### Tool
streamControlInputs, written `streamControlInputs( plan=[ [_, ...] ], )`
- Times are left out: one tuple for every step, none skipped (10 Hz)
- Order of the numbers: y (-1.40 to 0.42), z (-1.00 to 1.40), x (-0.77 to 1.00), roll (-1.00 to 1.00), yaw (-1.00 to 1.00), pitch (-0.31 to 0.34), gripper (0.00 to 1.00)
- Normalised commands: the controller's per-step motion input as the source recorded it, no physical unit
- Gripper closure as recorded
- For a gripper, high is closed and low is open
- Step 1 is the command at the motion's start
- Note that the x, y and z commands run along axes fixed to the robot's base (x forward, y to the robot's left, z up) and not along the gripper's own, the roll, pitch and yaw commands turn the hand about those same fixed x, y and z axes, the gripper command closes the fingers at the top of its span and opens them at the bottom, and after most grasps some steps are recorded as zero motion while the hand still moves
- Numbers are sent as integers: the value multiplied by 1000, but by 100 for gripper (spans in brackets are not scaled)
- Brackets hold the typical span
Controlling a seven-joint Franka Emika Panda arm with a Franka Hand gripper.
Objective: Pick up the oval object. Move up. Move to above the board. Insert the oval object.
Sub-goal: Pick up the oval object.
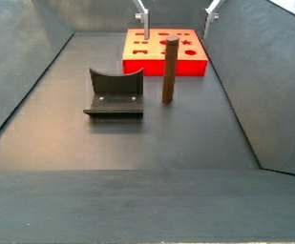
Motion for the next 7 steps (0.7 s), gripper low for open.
streamControlInputs(
  plan=[
    [0, -43, -63, 30, 0, 0, 0],
    [-49, -49, -177, 197, -874, 116, 0],
    [-49, -69, -137, 186, -931, 84, 0],
    [-26, -60, -86, 140, -974, 49, 0],
    [-29, -40, -40, 99, -994, 23, 0],
    [-66, 0, 0, 40, -997, 0, 0],
    [-146, 0, 0, 0, -974, 0, 0]
  ],
)
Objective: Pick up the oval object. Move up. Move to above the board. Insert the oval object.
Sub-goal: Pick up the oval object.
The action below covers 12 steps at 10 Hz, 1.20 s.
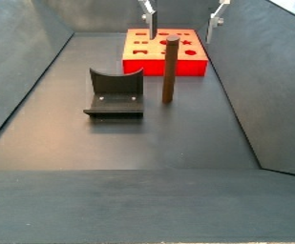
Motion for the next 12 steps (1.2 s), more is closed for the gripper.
streamControlInputs(
  plan=[
    [-234, 0, 29, 0, -923, 0, 0],
    [-311, -14, 89, 0, -849, 0, 0],
    [-349, -163, 171, 0, -766, 0, 0],
    [-389, -349, 223, 0, -680, -4, 0],
    [-457, -669, 240, 56, -589, -9, 0],
    [-114, 0, 297, 37, -354, 0, 0],
    [17, 0, 0, 0, 0, 0, 0],
    [-91, -711, -151, 0, 0, -113, 0],
    [-263, -983, -71, 69, 0, -59, 0],
    [-331, -960, -283, 80, -171, -60, 0],
    [0, -14, 0, 0, -40, 0, 0],
    [0, 0, 0, 0, 0, 0, 100]
  ],
)
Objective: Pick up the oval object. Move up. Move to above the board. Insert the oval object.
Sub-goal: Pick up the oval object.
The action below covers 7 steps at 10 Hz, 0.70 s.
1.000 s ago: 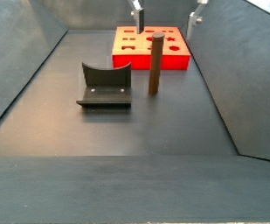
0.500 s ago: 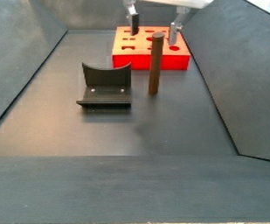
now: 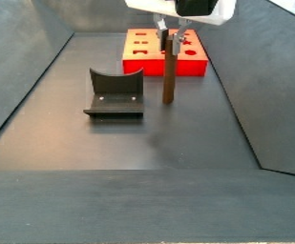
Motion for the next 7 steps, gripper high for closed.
streamControlInputs(
  plan=[
    [0, 0, 0, 0, 0, 0, 100],
    [0, 0, 0, 0, 0, 0, 100],
    [0, 0, 0, 0, 0, 0, 100],
    [0, 0, 0, 0, 0, 0, 100],
    [0, 0, 0, 0, 0, 0, 100],
    [0, 0, 0, 0, 0, 0, 100],
    [0, 0, 0, 0, 0, 0, 100]
  ],
)
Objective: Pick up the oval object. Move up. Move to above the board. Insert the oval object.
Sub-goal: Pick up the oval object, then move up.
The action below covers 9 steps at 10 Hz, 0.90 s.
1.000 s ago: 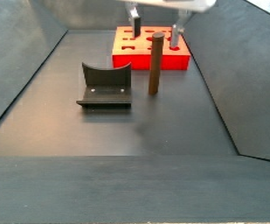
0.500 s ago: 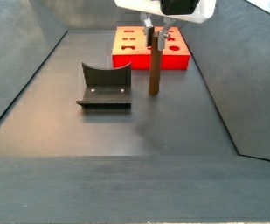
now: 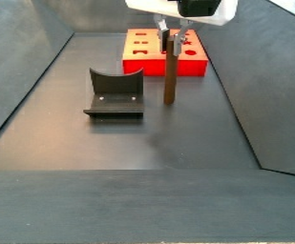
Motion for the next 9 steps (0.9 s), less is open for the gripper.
streamControlInputs(
  plan=[
    [0, 0, 0, 0, 0, 0, 100],
    [0, 0, 0, 0, 0, 0, 100],
    [0, 0, 0, 0, 0, 0, 100],
    [0, 0, 0, 0, 0, 0, 100],
    [0, 0, 0, 0, 0, 0, 100],
    [0, 833, 0, 0, 0, 0, 100],
    [-3, 791, -7, -4, 23, 16, 100],
    [-13, 592, -9, -23, 22, 39, 100],
    [-12, 486, -5, -32, 21, 48, 100]
  ],
)
